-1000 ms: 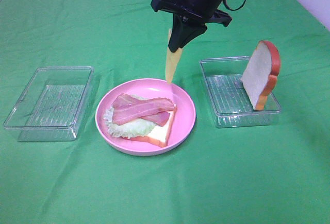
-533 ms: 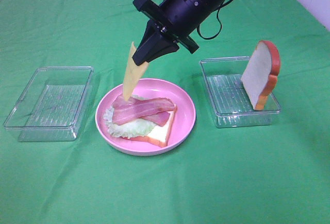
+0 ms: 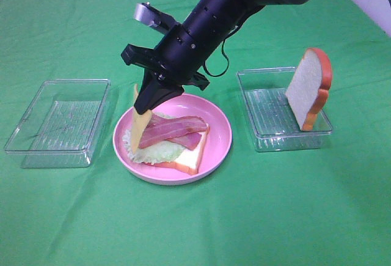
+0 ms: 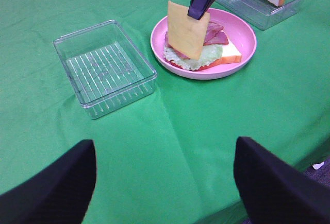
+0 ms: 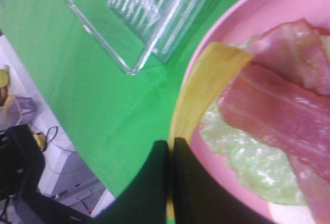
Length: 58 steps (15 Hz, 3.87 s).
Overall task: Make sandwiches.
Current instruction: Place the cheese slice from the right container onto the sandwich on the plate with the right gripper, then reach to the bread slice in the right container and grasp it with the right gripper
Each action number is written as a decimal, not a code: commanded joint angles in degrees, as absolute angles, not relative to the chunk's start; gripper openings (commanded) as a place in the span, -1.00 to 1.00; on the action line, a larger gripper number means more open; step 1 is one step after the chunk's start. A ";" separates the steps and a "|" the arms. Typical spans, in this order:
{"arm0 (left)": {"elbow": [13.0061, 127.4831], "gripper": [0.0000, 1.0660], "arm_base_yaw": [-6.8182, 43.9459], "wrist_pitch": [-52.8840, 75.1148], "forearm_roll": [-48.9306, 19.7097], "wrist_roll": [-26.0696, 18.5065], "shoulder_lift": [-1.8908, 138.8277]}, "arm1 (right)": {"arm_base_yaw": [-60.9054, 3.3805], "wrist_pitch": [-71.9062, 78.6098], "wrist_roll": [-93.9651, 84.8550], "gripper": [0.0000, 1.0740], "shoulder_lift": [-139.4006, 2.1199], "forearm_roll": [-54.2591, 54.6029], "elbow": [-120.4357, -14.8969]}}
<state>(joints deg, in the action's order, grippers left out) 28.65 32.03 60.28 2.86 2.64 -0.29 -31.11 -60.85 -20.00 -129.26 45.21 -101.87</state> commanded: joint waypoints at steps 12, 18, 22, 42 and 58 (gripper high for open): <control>28.53 0.34 32.14 59.82 2.92 2.52 -1.49 | -31.05 -55.29 -2.06 -1.00 -129.77 22.92 -101.53; 28.53 0.34 32.14 59.82 2.92 2.52 -1.49 | -31.05 -54.14 1.03 0.27 -129.77 17.48 -101.53; 28.53 0.34 32.14 59.82 2.92 2.52 -1.49 | -31.05 -56.61 4.41 0.45 -125.88 8.65 -101.70; 28.53 0.34 32.14 59.82 2.92 2.52 -1.49 | -18.85 -73.05 9.51 0.45 -108.98 -7.28 -101.70; 28.53 0.34 32.14 59.82 3.09 2.52 -1.49 | -11.57 -70.19 6.07 0.06 -122.96 0.00 -101.70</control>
<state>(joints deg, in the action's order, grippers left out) 28.65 32.03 60.28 2.92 2.64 -0.29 -11.80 -69.79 6.82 -122.78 0.00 -101.87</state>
